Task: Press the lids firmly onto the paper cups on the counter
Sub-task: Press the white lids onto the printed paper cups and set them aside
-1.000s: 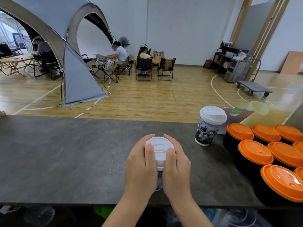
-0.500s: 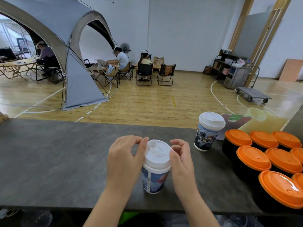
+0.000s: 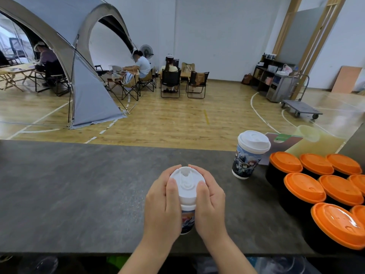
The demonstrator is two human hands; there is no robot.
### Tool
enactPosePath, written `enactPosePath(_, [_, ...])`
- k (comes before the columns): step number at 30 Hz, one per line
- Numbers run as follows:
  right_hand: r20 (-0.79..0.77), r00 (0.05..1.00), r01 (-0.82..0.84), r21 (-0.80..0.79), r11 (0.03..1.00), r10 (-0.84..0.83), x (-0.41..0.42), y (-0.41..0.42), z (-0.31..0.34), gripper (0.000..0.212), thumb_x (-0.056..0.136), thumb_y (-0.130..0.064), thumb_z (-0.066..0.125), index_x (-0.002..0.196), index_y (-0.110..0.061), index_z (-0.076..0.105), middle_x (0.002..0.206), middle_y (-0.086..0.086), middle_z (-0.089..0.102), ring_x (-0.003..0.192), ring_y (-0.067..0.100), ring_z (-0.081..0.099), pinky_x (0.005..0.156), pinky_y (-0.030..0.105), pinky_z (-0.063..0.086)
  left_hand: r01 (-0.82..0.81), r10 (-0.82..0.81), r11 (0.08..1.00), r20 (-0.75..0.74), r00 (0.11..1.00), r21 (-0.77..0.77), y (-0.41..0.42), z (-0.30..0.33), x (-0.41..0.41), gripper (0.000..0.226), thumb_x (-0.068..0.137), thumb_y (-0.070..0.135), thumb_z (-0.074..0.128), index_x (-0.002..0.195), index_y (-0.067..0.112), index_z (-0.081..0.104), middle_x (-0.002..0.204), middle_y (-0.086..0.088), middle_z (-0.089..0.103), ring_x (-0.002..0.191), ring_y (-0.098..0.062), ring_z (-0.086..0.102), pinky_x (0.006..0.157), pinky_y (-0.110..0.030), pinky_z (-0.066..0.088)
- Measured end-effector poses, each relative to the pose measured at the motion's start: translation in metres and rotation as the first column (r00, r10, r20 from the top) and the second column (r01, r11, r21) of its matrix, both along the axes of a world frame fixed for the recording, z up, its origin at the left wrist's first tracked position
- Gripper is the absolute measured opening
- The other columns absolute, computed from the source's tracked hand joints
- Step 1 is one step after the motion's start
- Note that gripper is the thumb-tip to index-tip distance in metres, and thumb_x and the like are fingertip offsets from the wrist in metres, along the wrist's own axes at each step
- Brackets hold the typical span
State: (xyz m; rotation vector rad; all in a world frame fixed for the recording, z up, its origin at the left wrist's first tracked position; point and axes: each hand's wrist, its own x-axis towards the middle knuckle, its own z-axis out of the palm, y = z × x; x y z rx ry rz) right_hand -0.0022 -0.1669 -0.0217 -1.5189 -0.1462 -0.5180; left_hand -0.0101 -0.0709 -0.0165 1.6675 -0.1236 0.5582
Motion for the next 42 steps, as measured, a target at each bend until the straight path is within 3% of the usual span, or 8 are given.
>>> enactPosePath(11, [0.031,0.999,-0.024,0.045,0.999,0.022,0.0,0.001,-0.003,0.038,0.091,-0.036,0.038,0.11,-0.02,0.068,0.107,0.0,0.074,0.103,0.021,0.068,0.088,0.033,0.054,0.027,-0.028,1.0,-0.019,0.999,-0.015,0.001,-0.002,0.001,0.032,0.099,0.032,0.035,0.11,0.035,0.065,0.103,0.014,0.071,0.099,-0.012,0.068,0.08,-0.04,0.057])
enactPosePath(17, [0.022,0.995,-0.101,0.049,0.994,0.1,-0.01,-0.006,-0.01,0.044,0.092,-0.044,0.041,0.127,-0.024,0.058,0.124,-0.009,0.067,0.117,0.01,0.062,0.092,0.019,0.048,-0.202,0.201,0.979,0.077,0.976,0.004,0.01,-0.004,0.001,0.037,0.096,0.054,0.037,0.104,0.034,0.067,0.103,0.022,0.069,0.103,-0.001,0.064,0.084,-0.023,0.052])
enactPosePath(19, [0.018,0.992,-0.127,0.034,0.991,0.126,-0.013,-0.007,-0.013,0.046,0.088,-0.046,0.044,0.129,-0.026,0.052,0.121,-0.019,0.066,0.114,0.003,0.062,0.09,0.015,0.046,-0.153,0.153,0.988,0.068,0.986,-0.007,0.007,-0.007,-0.003,0.042,0.096,0.057,0.038,0.111,0.033,0.069,0.109,0.021,0.07,0.109,-0.005,0.064,0.089,-0.027,0.053])
enactPosePath(23, [0.005,0.983,-0.184,0.012,0.983,0.184,-0.014,-0.005,-0.02,0.054,0.087,-0.045,0.048,0.138,-0.03,0.04,0.13,-0.021,0.06,0.123,0.009,0.058,0.099,0.022,0.047,0.025,-0.024,0.998,0.019,1.0,-0.052,-0.005,-0.017,-0.013,0.051,0.092,0.062,0.036,0.137,0.041,0.045,0.122,0.023,0.064,0.114,-0.002,0.062,0.084,-0.01,0.047])
enactPosePath(32, [0.015,0.985,-0.171,0.089,0.981,0.17,-0.012,0.003,-0.027,0.056,0.085,-0.041,0.048,0.138,-0.023,0.039,0.131,-0.018,0.059,0.124,0.01,0.056,0.102,0.023,0.045,0.112,-0.109,0.984,0.029,0.994,-0.142,-0.008,-0.022,-0.012,0.047,0.09,0.052,0.042,0.136,0.044,0.035,0.127,0.028,0.058,0.118,-0.006,0.06,0.088,-0.014,0.048])
enactPosePath(35, [-0.03,0.975,-0.215,0.111,0.97,0.219,-0.014,0.001,-0.03,0.068,0.086,-0.053,0.059,0.143,-0.028,0.034,0.137,-0.018,0.056,0.13,0.009,0.053,0.102,0.02,0.043,0.192,-0.202,0.961,-0.03,0.979,-0.197,-0.002,-0.022,-0.013,0.051,0.086,0.054,0.048,0.135,0.052,0.036,0.13,0.026,0.057,0.123,-0.005,0.057,0.096,-0.018,0.047])
enactPosePath(37, [-0.06,0.96,-0.269,0.07,0.961,0.273,-0.015,-0.008,-0.031,0.082,0.082,-0.064,0.064,0.147,-0.03,0.027,0.141,-0.022,0.052,0.133,0.006,0.05,0.101,0.017,0.043,0.281,-0.313,0.92,-0.078,0.947,-0.272,0.006,-0.024,-0.013,0.06,0.085,0.05,0.056,0.141,0.047,0.035,0.136,0.022,0.057,0.131,-0.006,0.052,0.103,-0.023,0.046])
enactPosePath(42, [-0.123,0.931,-0.35,-0.036,0.936,0.343,-0.013,-0.029,-0.032,0.093,0.077,-0.06,0.073,0.149,-0.036,0.02,0.14,-0.019,0.056,0.13,0.006,0.055,0.098,0.016,0.047,0.358,-0.398,0.901,-0.14,0.907,-0.244,0.021,-0.019,-0.017,0.071,0.085,0.059,0.063,0.144,0.025,0.041,0.138,0.022,0.058,0.129,0.003,0.052,0.096,-0.009,0.043])
